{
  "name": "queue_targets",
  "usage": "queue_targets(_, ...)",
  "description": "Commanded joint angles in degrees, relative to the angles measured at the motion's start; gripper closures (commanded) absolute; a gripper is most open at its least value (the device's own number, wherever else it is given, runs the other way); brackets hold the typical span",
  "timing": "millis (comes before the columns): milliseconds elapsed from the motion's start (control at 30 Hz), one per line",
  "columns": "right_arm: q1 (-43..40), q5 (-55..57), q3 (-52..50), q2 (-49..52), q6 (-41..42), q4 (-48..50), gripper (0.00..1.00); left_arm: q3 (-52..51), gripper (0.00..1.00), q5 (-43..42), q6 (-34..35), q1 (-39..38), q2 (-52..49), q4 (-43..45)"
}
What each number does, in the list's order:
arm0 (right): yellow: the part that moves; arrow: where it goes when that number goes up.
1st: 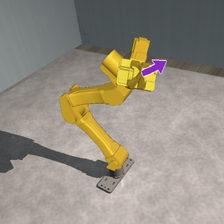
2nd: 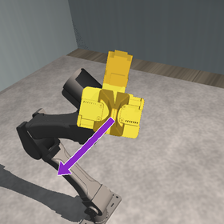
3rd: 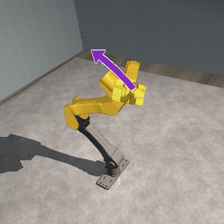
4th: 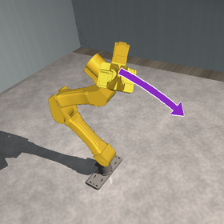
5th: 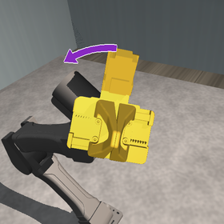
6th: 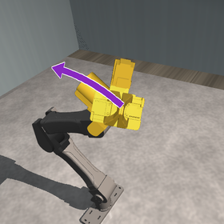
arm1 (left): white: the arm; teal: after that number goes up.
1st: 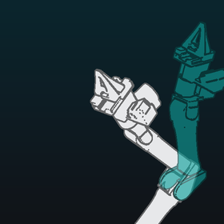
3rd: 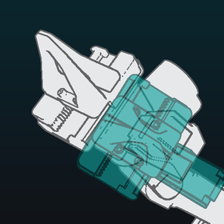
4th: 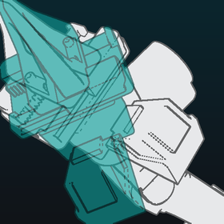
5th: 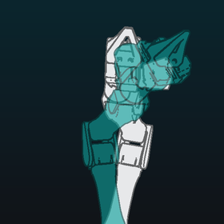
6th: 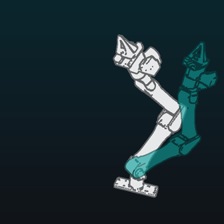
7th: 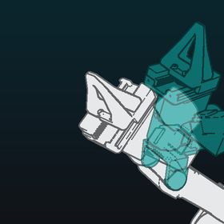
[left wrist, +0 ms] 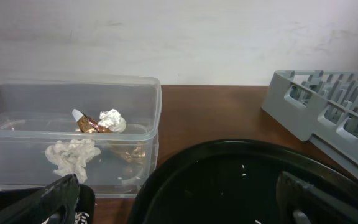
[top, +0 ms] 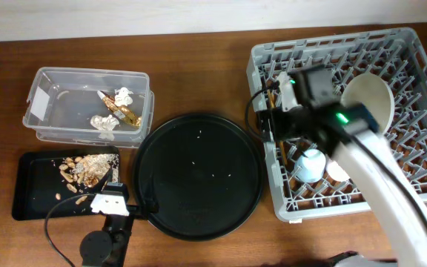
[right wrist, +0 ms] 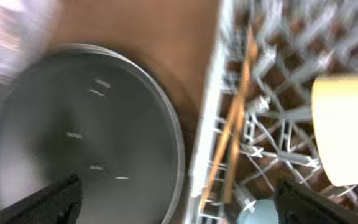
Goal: Sort waste into correct bins and load items into the dishwasher rack
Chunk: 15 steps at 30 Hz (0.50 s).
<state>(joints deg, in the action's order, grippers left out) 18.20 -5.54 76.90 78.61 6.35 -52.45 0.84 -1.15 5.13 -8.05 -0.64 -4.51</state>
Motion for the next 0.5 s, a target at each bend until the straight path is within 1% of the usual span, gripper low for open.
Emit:
queue_targets(0, 3.2, -1.8, 1.8, -11.3, 0.1, -0.9, 0.01, -0.3, 0.01, -0.6, -0.9, 0.3, 0.2, -0.1)
queue_targets(167, 4.3, -1.8, 1.8, -20.2, 0.0, -3.5, 0.01, -0.3, 0.01, -0.6, -0.9, 0.3, 0.2, -0.1)
queue_targets(200, 4.3, -1.6, 1.8, -21.4, -0.1, -5.6, 0.01, -0.3, 0.01, -0.6, -0.9, 0.3, 0.2, -0.1)
queue_targets(233, 4.2, 1.0, 1.8, -22.4, -1.5, -7.1, 0.01, -0.3, 0.01, -0.6, -0.9, 0.3, 0.2, -0.1)
queue_targets(300, 4.2, 6.1, 1.8, -25.4, -1.5, -9.4, 0.01, -0.3, 0.01, -0.6, -0.9, 0.3, 0.2, -0.1)
queue_targets(467, 4.1, 16.3, 1.7, -34.0, -1.5, -9.5, 0.01, -0.3, 0.01, -0.6, -0.9, 0.3, 0.2, -0.1)
